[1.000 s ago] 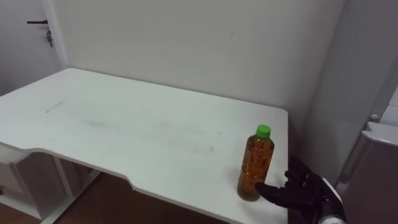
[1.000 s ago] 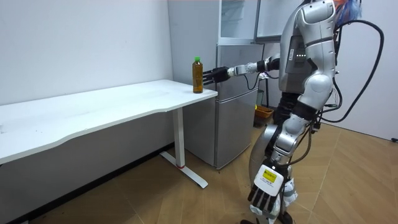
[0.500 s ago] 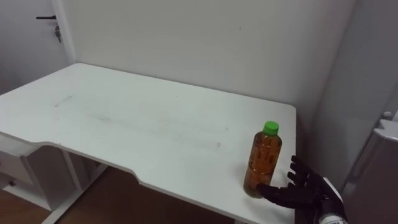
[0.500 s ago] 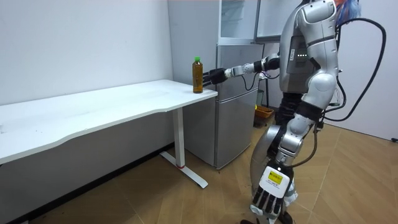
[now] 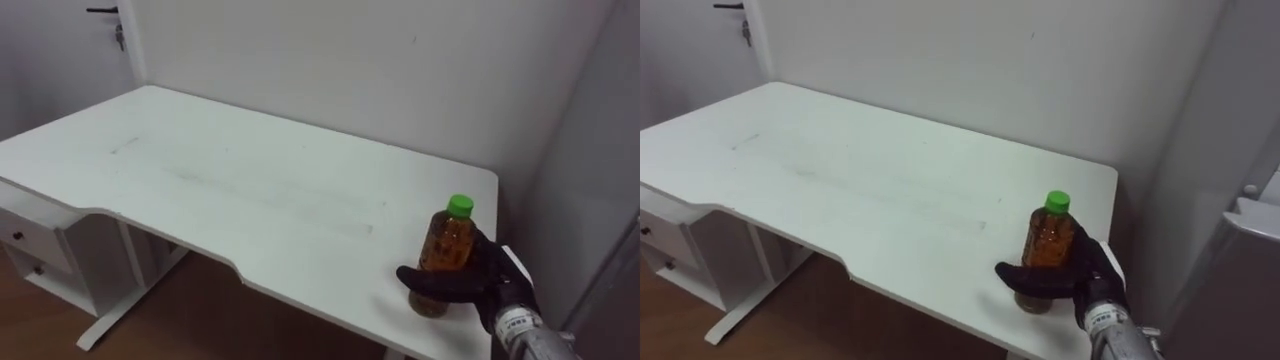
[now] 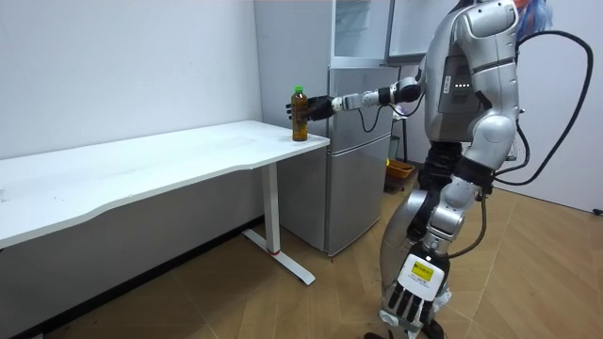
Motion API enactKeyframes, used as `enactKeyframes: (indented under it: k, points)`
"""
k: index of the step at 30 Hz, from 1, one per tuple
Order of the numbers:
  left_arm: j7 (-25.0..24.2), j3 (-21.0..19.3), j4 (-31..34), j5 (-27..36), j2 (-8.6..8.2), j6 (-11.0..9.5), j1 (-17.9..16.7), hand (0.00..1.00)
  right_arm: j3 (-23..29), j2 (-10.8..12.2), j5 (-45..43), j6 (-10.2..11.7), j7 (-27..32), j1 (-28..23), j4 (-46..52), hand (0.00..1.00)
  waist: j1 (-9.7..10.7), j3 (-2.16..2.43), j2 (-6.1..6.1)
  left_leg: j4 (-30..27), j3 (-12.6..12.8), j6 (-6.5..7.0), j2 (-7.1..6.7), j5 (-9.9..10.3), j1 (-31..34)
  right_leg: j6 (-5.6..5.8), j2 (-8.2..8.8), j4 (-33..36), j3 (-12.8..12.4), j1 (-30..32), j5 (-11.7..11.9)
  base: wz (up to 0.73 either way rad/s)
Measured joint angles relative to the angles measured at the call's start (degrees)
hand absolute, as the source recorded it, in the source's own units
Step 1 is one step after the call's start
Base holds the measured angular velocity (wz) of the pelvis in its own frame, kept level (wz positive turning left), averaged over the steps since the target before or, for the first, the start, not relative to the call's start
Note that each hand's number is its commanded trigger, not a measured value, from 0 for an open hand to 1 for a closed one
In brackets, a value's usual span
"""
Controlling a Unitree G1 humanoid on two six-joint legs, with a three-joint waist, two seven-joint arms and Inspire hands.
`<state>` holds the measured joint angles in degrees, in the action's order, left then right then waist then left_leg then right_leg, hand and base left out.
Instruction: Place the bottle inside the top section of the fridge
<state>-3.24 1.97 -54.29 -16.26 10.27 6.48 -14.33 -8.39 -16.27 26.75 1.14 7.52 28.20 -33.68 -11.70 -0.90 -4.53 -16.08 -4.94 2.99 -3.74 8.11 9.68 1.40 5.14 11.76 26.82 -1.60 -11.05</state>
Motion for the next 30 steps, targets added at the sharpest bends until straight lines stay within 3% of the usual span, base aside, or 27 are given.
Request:
enactKeyframes:
  k: [12,20,30]
  points:
    - [0.00,0.66,-1.37,1.10,0.08,-0.66,-0.44,0.00,0.03,-0.24,4.59,0.22,3.47,1.68,2.32,0.00,-1.39,0.02,0.01,-0.10,-0.06,-0.13,0.05,-0.28,-0.30,-0.16,-0.07,-0.09,0.32,-0.41,-0.09,0.01]
    - [0.00,0.66,-1.21,1.07,0.08,-0.42,-0.95,0.00,0.03,-0.74,10.48,0.25,4.26,2.04,2.10,0.00,-1.19,0.02,0.00,-0.06,-0.34,-0.17,-0.12,-0.40,-0.15,-0.31,-0.07,-0.19,0.26,-0.41,-0.22,0.00]
    - [0.01,1.42,-0.75,1.09,-0.10,0.68,-0.86,0.00,0.04,-1.18,11.43,0.23,3.61,2.12,-3.51,0.00,-1.31,0.03,0.00,-0.08,-1.80,-0.08,-0.97,-0.77,0.36,-0.13,0.53,-0.08,2.36,-0.38,-0.81,0.11]
